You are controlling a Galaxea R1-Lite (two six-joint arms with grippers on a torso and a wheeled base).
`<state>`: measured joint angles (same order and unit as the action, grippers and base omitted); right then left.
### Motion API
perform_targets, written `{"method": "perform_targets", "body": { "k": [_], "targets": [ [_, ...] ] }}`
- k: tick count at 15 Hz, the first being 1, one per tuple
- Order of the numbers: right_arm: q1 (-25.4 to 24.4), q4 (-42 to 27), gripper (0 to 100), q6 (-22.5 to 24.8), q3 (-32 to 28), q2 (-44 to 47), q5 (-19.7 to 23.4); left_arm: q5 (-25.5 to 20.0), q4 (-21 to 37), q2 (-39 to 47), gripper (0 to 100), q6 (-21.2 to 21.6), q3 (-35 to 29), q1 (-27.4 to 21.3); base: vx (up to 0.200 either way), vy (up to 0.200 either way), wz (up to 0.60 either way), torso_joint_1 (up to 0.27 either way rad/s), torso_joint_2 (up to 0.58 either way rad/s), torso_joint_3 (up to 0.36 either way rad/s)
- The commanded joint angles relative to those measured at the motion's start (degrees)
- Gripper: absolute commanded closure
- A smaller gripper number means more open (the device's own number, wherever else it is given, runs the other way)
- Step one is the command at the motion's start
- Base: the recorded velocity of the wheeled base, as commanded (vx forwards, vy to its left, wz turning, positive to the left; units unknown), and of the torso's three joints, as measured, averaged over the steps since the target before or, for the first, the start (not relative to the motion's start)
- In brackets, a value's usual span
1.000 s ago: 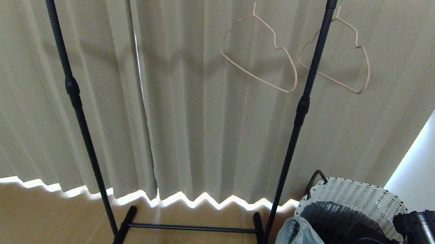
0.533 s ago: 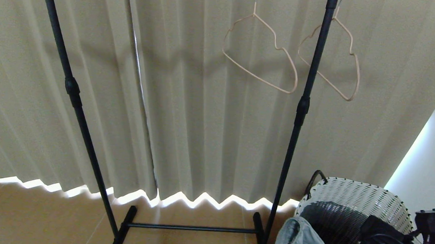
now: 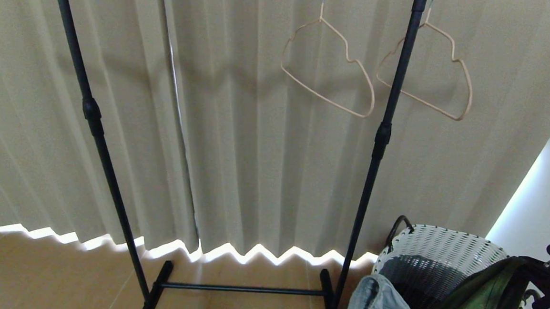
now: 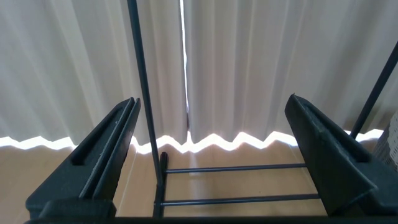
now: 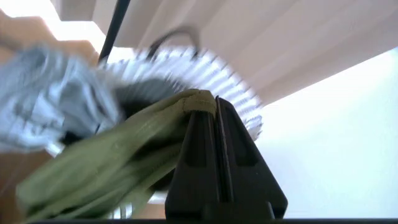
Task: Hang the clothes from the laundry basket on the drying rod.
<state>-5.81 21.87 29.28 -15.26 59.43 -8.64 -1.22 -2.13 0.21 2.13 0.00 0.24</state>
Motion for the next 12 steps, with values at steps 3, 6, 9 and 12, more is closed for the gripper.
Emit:
{"method": "perform_targets", "body": {
  "k": [3, 6, 9, 12],
  "targets": [
    [0.0, -0.3, 100, 0.0, -1.0, -4.9, -0.1, 0.1, 0.0, 0.0, 0, 0.0, 0.0, 0.0, -0.133, 0.0, 0.0, 0.002, 0.0, 0.002],
    [0.0, -0.4, 100, 0.0, -0.8, -4.8, -0.1, 0.1, -0.1, 0.0, 0, 0.0, 0.0, 0.0, -0.2, 0.0, 0.0, 0.007, 0.0, 0.001],
    [0.0, -0.6, 100, 0.0, -0.6, -4.8, -0.2, 0.0, 0.0, 0.0, 0, 0.0, 0.0, 0.0, -0.133, 0.0, 0.0, -0.002, 0.0, 0.003],
    [0.0, -0.6, 100, 0.0, -0.6, -4.5, -0.2, 0.0, 0.0, 0.0, 0, 0.0, 0.0, 0.0, 0.0, 0.0, 0.0, 0.0, 0.0, 0.0]
  ]
}}
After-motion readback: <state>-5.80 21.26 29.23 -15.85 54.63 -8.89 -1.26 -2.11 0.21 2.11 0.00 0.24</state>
